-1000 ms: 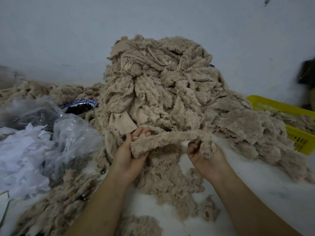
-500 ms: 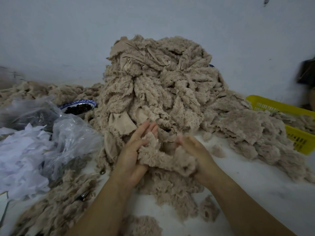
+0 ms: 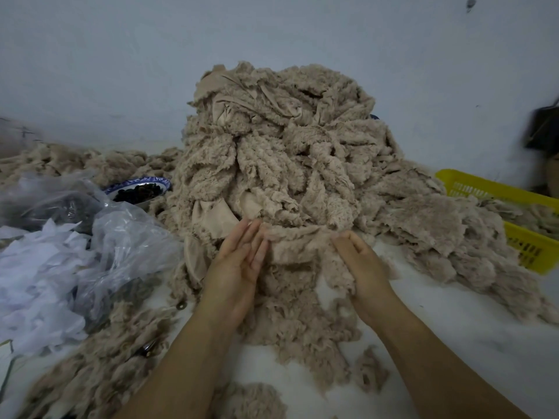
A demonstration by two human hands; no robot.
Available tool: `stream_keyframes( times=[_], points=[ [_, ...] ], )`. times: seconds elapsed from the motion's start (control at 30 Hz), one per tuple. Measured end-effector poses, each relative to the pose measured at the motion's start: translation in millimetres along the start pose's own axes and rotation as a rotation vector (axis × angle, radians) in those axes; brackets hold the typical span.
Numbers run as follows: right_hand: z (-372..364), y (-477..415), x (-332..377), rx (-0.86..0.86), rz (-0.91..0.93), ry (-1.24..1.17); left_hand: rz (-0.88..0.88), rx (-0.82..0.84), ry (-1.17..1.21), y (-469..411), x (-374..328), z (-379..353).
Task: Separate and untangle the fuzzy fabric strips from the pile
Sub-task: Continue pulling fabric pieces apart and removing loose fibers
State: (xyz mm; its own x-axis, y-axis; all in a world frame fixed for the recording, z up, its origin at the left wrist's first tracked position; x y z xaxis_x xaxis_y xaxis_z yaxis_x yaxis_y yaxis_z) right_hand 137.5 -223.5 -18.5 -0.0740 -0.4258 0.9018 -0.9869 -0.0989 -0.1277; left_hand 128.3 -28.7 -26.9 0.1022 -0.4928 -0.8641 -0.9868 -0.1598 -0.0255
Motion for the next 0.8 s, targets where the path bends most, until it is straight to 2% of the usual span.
stream_keyframes(
  times=[0.07, 0.17, 0.27, 0.33, 0.43, 0.53, 0.67, 0.73, 0.8],
  points=[
    [2, 0, 2, 0.001, -0.007, -0.051, -0.04, 0.018, -0.095, 3, 1, -2],
    [-4, 1, -1, 0.061, -0.032, -0.041, -0.15, 0.137, -0.546, 16, 2, -13],
    [-14, 3, -4, 0.083, -0.004, 0.044, -0.118, 0.302, -0.862, 25, 13, -26],
    [-17, 5, -4, 0.061, 0.027, 0.105, -0.109, 0.271, -0.974, 25, 19, -28],
    [-18, 4, -8, 0.077, 0.037, 0.134, -0.082, 0.181, -0.862, 23, 18, -29],
    [-18, 2, -16, 0.166, -0.076, 0.139, -0.018, 0.125, -0.668, 20, 15, -24],
    [-12, 1, -22, 0.207, -0.16, 0.265, -0.046, 0.082, -0.672, 19, 11, -18],
    [-5, -3, -19, 0.087, -0.135, 0.2, -0.109, 0.052, -0.721, 20, 9, -17],
    [16, -11, -6, -0.096, -0.095, -0.124, -0.144, 0.028, -0.807, 19, 8, -15]
  ],
)
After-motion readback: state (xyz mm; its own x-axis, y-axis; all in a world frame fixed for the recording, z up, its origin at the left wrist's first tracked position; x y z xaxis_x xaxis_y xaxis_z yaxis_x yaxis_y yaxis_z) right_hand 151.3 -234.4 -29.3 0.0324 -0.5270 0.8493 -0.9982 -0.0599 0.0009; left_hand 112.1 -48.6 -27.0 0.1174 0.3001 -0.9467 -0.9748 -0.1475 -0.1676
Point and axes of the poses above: each hand's wrist, its own y-axis away from the middle knuckle, its own z-axis out of the back of the hand, x = y × z, the point moved 3 cm from there along -y, towards the middle knuckle, and after that the axes turned 15 degrees about -y, right-handed, at the moved point
